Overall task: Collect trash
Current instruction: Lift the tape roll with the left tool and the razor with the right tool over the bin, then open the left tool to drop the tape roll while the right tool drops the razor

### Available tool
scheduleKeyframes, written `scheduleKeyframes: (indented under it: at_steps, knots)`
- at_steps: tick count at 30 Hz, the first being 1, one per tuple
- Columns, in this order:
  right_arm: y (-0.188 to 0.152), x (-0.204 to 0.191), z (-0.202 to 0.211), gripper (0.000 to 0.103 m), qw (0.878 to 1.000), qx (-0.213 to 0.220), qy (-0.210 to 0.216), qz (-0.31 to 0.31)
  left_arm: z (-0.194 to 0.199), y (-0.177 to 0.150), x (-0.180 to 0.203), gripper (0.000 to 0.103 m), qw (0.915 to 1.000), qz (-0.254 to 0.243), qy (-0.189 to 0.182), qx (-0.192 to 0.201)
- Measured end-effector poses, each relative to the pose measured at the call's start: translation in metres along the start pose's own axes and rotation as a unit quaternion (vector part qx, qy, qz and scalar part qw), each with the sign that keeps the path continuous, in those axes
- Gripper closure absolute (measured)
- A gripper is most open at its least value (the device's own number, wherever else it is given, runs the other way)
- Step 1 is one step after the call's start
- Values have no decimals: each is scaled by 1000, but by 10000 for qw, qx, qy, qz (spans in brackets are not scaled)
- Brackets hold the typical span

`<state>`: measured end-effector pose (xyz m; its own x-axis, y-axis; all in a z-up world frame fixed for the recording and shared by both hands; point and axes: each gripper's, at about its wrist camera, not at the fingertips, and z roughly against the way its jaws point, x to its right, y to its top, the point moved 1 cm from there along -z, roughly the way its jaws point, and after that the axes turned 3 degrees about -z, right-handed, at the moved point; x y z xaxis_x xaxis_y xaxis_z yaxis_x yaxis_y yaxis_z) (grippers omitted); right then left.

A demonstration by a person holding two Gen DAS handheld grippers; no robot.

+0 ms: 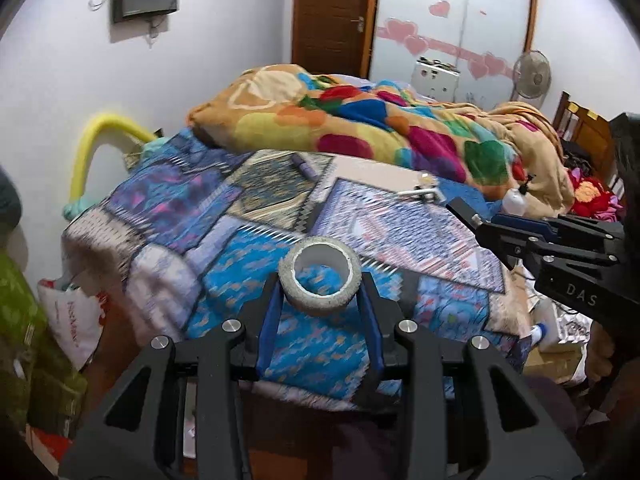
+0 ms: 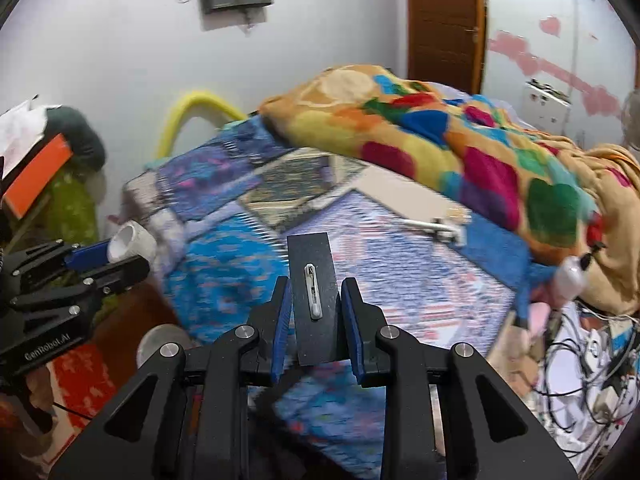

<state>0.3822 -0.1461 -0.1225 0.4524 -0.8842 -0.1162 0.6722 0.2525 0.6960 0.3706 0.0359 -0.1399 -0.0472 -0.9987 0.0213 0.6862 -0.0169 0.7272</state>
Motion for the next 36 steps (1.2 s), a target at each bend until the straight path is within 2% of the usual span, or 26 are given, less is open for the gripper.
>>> scheduleKeyframes:
  at_steps: [12,19,28,36]
  knots:
    - [-12,-117,-34,80,9948,-354,703,650,26,-74,-107,66,9959,612,588,-305]
    - [-23,-180,-68,80,9872,-724,1040,968,27,-126,-162,66,9883,1115,889,-544]
    - [-55,-247,-126,80,9707,-1484,1333,1343,0,-196,-225,66,9675,1988,1105,-1103]
    - [-84,-284,-187,80,9534,-2264,1402,1417,-48,-255,-257,66,9455,2498,971,-1847]
